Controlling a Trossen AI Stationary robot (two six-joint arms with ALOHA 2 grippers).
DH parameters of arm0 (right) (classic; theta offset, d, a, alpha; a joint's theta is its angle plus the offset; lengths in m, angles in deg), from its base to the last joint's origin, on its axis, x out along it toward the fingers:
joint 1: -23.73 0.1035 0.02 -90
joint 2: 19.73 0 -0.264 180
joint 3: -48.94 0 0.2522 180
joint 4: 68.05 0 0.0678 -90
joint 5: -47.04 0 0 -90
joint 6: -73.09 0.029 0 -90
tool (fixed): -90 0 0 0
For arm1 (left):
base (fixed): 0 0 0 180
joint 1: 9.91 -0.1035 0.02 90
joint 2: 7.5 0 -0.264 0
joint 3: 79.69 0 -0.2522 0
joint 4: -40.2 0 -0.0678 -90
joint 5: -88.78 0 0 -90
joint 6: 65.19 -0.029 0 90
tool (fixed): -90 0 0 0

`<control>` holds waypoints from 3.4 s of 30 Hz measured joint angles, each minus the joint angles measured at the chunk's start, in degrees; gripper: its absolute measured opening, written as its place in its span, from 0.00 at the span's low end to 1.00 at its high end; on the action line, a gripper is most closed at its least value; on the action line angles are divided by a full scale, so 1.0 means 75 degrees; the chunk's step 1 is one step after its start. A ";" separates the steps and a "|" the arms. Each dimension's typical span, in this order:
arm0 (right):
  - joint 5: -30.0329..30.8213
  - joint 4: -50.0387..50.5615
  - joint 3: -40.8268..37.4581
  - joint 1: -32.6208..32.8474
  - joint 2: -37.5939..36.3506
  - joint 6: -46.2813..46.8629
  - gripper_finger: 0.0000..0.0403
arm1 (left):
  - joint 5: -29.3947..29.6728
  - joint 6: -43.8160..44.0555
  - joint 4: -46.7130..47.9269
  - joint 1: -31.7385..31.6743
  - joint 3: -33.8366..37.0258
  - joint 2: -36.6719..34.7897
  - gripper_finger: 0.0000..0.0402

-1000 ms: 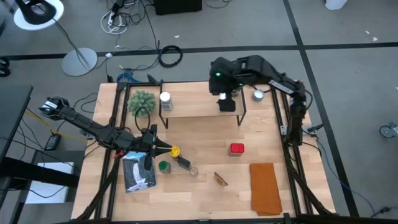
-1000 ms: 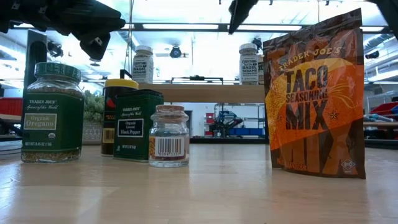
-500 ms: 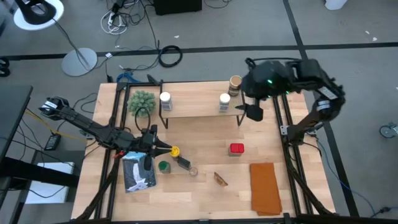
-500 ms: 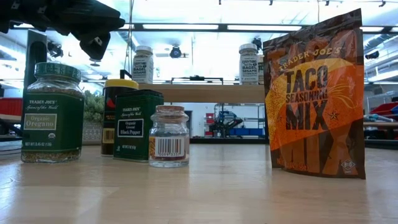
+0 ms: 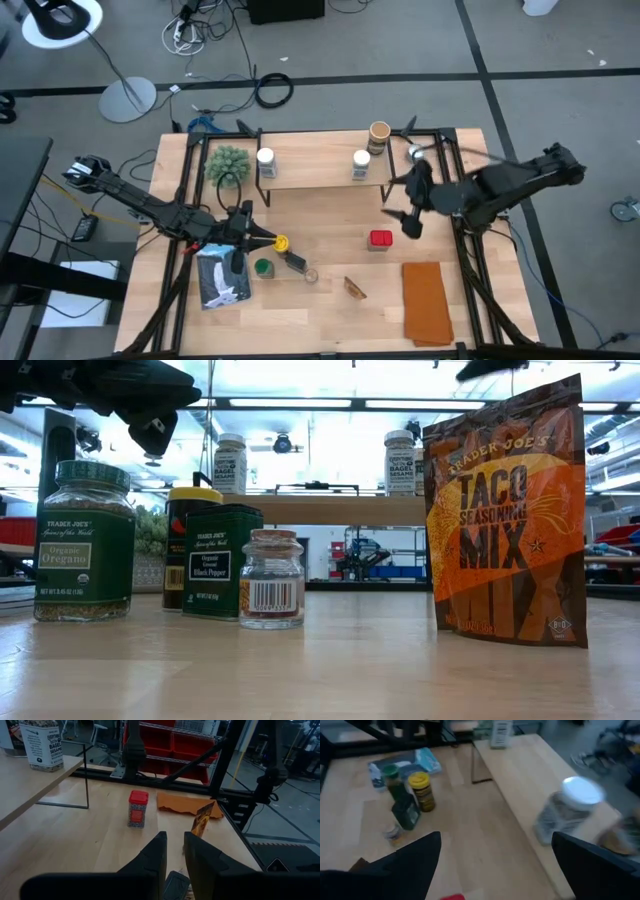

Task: Shelf spices
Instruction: Put the white seasoning bottle on the shelf aligned with the other white seasoning bottle

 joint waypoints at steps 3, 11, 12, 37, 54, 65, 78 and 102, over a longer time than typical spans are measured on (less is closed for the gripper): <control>-0.0011 -0.2145 -0.1529 0.0184 -0.0384 -0.0072 0.93 | 0.0000 0.0000 0.0001 -0.0002 0.0001 0.0000 0.17; -0.0053 -0.7414 -0.4446 0.0223 -0.0157 -0.0421 0.95 | 0.0001 0.0000 0.0013 -0.0001 0.0001 0.0000 0.17; -0.0065 -0.8011 -0.4684 0.0221 -0.0059 -0.0278 0.95 | 0.0001 0.0000 0.0010 0.0001 0.0002 0.0000 0.17; 0.0985 -0.9650 -0.5250 -0.0297 0.0312 -0.0668 0.89 | 0.0347 -0.1096 0.1103 -0.0071 -0.0001 -0.1151 0.17; 0.0822 -0.9562 -0.5145 -0.0554 0.0312 -0.1698 0.76 | -0.0982 -0.1663 0.3424 -0.0862 0.0003 -0.4096 0.17; 0.1305 -0.9336 -0.4927 -0.0952 0.0149 -0.2028 0.23 | -0.0976 -0.1350 0.1443 -0.0856 0.1299 -0.4047 0.17; 0.0159 -0.2480 -0.1943 -0.1902 -0.0127 -0.0916 0.01 | -0.1433 -0.1034 0.1320 -0.0856 0.1457 -0.4051 0.17; -0.3998 -0.4577 -0.2903 -0.5291 0.0758 -0.2097 0.00 | -0.1792 -0.1014 0.1105 -0.0856 0.1457 -0.4051 0.17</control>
